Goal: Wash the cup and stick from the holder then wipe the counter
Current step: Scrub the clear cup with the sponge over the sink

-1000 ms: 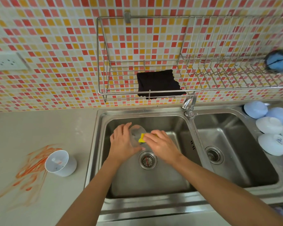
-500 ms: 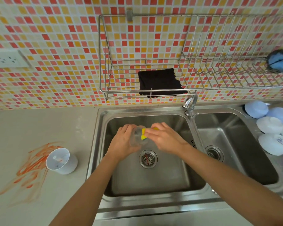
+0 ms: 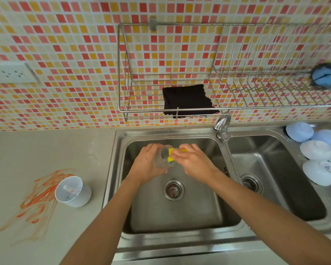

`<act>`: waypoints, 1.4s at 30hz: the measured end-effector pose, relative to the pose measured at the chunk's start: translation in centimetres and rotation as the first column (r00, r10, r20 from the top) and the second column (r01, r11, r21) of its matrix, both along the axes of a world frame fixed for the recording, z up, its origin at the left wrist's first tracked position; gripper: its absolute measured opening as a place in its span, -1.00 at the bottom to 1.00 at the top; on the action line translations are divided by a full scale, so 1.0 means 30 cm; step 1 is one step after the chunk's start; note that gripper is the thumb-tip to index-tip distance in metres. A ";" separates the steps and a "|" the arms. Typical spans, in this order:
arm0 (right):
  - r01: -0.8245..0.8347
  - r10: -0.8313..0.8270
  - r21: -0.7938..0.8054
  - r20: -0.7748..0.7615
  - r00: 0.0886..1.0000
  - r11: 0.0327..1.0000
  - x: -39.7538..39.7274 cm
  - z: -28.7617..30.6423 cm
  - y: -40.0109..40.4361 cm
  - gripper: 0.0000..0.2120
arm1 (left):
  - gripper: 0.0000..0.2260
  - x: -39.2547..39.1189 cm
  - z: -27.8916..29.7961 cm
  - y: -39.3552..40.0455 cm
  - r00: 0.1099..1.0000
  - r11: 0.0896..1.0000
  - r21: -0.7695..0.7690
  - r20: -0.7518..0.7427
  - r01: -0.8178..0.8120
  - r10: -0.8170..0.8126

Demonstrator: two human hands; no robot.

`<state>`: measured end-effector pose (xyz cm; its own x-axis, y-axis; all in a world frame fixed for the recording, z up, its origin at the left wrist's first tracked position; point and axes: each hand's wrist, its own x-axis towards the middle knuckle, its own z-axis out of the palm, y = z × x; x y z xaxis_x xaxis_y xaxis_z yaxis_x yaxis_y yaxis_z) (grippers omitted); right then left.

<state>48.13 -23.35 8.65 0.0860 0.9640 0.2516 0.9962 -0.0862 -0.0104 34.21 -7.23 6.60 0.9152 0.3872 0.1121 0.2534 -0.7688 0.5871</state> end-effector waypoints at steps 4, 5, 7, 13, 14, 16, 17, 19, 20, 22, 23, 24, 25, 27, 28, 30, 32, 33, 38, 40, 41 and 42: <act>-0.026 0.031 0.047 -0.122 0.992 0.999 -0.056 -0.034 -0.024 -0.71 | -0.25 -0.001 0.013 0.024 0.999 0.999 0.020 0.008 0.035 -0.035; -0.032 0.036 0.030 -0.130 0.991 0.999 -0.059 -0.042 -0.030 -0.74 | -0.25 -0.006 0.011 0.026 0.999 0.999 0.012 -0.001 0.046 -0.046; -0.037 0.038 0.010 -0.101 0.994 0.999 -0.051 -0.052 -0.030 -0.78 | -0.25 -0.008 0.004 0.021 0.998 0.998 -0.010 -0.008 0.060 -0.060; 0.023 -0.025 0.143 0.009 1.000 0.989 -0.057 -0.064 0.000 -0.89 | -0.21 0.007 0.005 0.009 1.000 0.996 -0.091 -0.008 0.007 -0.008; 0.042 -0.045 0.159 0.014 0.999 0.986 -0.063 -0.066 0.005 -0.85 | -0.20 0.003 0.001 0.010 1.000 0.993 -0.116 -0.010 -0.009 0.008; 0.079 -0.084 0.172 0.023 0.996 0.982 -0.072 -0.067 0.016 -0.80 | -0.18 -0.006 -0.009 0.001 0.999 0.993 -0.116 -0.021 -0.039 0.037; 0.092 -0.097 0.177 0.018 0.995 0.980 -0.077 -0.068 0.020 -0.79 | -0.18 -0.009 -0.015 -0.007 0.998 0.996 -0.068 -0.015 -0.059 0.058; 0.108 -0.108 0.187 -0.012 0.994 0.976 -0.092 -0.068 0.031 -0.80 | -0.20 -0.010 -0.022 -0.030 0.988 0.984 0.095 0.027 -0.153 0.151; 0.111 -0.108 0.189 -0.026 0.994 0.976 -0.099 -0.070 0.035 -0.81 | -0.21 -0.009 -0.024 -0.040 0.976 0.963 0.157 0.049 -0.217 0.212; 0.111 -0.103 0.181 -0.054 0.993 0.977 -0.114 -0.067 0.038 -0.84 | -0.24 -0.007 -0.017 -0.051 0.956 0.937 0.190 0.084 -0.294 0.283; 0.108 -0.097 0.174 -0.071 0.993 0.979 -0.117 -0.062 0.037 -0.85 | -0.26 -0.004 -0.015 -0.049 0.956 0.938 0.190 0.100 -0.289 0.275; 0.102 -0.087 0.169 -0.094 0.992 0.980 -0.115 -0.056 0.034 -0.86 | -0.28 -0.001 -0.018 -0.042 0.961 0.944 0.195 0.120 -0.267 0.248; 0.089 -0.070 0.164 -0.119 0.990 0.982 -0.112 -0.050 0.030 -0.85 | -0.29 -0.001 -0.019 -0.030 0.967 0.950 0.200 0.139 -0.238 0.213; 0.052 -0.031 0.145 -0.148 0.988 0.988 -0.104 -0.040 0.020 -0.79 | -0.31 -0.004 -0.017 -0.004 0.972 0.968 0.179 0.183 -0.179 0.146; 0.030 -0.010 0.132 -0.144 0.990 0.991 -0.099 -0.039 0.016 -0.76 | -0.31 -0.006 -0.014 0.007 0.976 0.977 0.159 0.189 -0.141 0.110; -0.010 0.021 0.111 -0.099 0.995 0.994 -0.081 -0.037 0.011 -0.70 | -0.30 -0.009 -0.001 0.013 0.983 0.989 0.132 0.177 -0.069 0.045; -0.011 0.017 0.105 -0.053 0.998 0.994 -0.052 -0.029 0.008 -0.63 | -0.28 -0.005 0.008 0.007 0.990 0.994 0.110 0.138 -0.002 -0.014; 0.006 -0.001 0.106 -0.052 0.999 0.994 -0.038 -0.013 0.006 -0.61 | -0.26 0.001 0.009 0.002 0.992 0.995 0.095 0.120 0.027 -0.038; 0.061 -0.040 0.126 -0.161 0.986 0.990 -0.089 -0.005 0.019 -0.59 | -0.28 -0.005 0.021 0.010 0.992 0.998 0.062 0.124 0.025 -0.032; 0.106 -0.064 0.086 -0.393 0.917 0.991 -0.135 -0.035 0.020 -0.56 | -0.30 -0.012 0.026 0.016 0.993 0.997 0.067 0.115 0.022 -0.030; 0.145 -0.096 0.070 -0.471 0.877 0.987 -0.140 -0.051 0.019 -0.57 | -0.30 -0.014 0.027 0.016 0.994 0.998 0.060 0.103 0.024 -0.030; 0.157 -0.119 0.034 -0.502 0.856 0.987 -0.137 -0.054 0.018 -0.58 | -0.31 -0.016 0.027 0.015 0.995 0.998 0.057 0.096 0.031 -0.037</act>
